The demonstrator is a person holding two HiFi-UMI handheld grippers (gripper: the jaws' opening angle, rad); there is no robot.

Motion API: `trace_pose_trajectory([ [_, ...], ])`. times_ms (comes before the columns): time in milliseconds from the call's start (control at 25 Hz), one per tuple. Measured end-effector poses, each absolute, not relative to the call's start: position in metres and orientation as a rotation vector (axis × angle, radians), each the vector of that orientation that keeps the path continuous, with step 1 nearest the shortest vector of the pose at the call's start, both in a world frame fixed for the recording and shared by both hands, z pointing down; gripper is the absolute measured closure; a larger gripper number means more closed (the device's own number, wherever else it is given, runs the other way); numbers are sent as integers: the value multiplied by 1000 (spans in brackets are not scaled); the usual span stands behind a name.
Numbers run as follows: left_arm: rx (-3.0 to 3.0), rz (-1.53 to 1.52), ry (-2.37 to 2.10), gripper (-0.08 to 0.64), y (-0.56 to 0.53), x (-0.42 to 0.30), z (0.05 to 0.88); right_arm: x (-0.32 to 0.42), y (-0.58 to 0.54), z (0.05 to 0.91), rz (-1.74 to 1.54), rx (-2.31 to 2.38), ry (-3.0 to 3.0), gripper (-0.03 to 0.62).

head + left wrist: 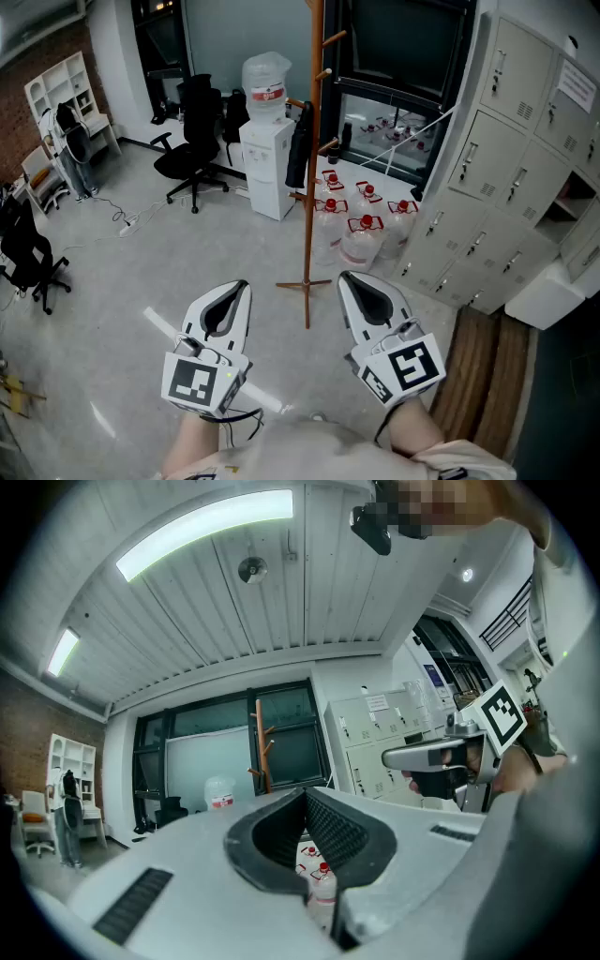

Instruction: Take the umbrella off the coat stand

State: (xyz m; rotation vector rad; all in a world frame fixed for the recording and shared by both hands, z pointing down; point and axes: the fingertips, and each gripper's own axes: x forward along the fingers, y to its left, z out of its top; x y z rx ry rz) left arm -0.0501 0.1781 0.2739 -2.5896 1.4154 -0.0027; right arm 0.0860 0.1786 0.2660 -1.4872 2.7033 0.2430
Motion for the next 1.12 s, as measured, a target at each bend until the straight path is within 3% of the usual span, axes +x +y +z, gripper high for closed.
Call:
trace_pose_trajectory([
  [1120,-2608,-38,1394,552,162,-8,282,125,164,278,181,-1421,2699,585],
])
